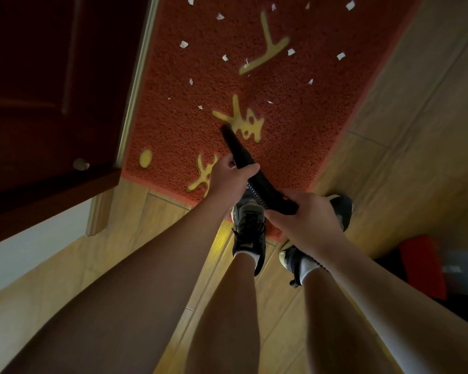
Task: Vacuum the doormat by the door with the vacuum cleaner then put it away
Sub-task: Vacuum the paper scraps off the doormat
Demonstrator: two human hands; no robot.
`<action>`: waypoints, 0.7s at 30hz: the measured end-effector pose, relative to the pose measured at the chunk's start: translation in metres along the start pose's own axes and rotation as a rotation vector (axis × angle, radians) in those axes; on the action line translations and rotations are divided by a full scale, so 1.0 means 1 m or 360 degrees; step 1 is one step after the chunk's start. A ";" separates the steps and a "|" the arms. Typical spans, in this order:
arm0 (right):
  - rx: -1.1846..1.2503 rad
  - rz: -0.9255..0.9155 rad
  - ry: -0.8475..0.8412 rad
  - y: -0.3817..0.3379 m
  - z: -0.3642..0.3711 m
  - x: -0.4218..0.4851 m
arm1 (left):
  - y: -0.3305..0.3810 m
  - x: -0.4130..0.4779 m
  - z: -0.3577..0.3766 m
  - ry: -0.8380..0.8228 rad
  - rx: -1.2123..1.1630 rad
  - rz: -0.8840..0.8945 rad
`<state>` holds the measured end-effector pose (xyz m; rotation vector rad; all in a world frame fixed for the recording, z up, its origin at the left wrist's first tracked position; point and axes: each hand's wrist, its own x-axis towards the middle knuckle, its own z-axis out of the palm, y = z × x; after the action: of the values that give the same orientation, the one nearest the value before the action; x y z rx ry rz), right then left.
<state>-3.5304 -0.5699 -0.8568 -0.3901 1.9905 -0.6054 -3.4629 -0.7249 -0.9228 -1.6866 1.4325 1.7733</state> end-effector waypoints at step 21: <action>-0.0066 -0.0128 -0.0094 -0.032 -0.002 0.045 | 0.020 0.037 -0.028 0.0146 -0.0024 0.0034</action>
<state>-3.5525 -0.6186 -0.8711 -0.5096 1.9411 -0.5968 -3.4721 -0.7716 -0.9412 -1.7884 1.4841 1.7422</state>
